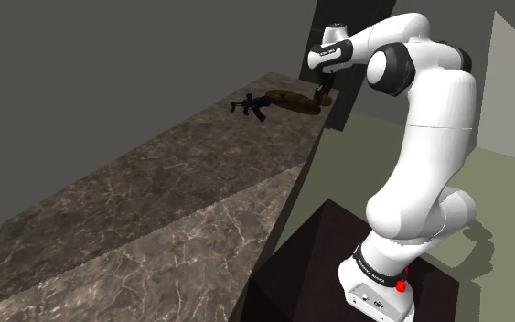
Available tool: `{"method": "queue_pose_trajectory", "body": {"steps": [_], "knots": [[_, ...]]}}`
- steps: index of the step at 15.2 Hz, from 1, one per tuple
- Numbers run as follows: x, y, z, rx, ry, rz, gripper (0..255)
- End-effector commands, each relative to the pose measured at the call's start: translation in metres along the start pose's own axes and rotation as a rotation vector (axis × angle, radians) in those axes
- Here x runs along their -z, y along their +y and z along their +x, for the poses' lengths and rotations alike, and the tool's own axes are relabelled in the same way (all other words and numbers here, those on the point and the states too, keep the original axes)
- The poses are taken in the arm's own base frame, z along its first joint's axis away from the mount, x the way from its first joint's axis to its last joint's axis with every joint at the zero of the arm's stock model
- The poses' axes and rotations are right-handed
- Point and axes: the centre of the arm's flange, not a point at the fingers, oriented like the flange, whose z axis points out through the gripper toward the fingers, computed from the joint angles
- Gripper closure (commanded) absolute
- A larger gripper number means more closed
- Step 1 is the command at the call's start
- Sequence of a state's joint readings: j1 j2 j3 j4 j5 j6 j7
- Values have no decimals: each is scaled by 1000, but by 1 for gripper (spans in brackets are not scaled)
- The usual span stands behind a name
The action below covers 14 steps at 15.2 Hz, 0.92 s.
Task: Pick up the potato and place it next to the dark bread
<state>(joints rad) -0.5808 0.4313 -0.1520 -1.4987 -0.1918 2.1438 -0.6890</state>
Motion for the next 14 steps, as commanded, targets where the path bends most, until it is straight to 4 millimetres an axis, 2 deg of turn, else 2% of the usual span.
{"method": "queue_pose_trajectory", "body": {"steps": [1,14], "knots": [[-10,-3,0,0,1,0,255],[-75,-24,0,0,1,0,255]]}}
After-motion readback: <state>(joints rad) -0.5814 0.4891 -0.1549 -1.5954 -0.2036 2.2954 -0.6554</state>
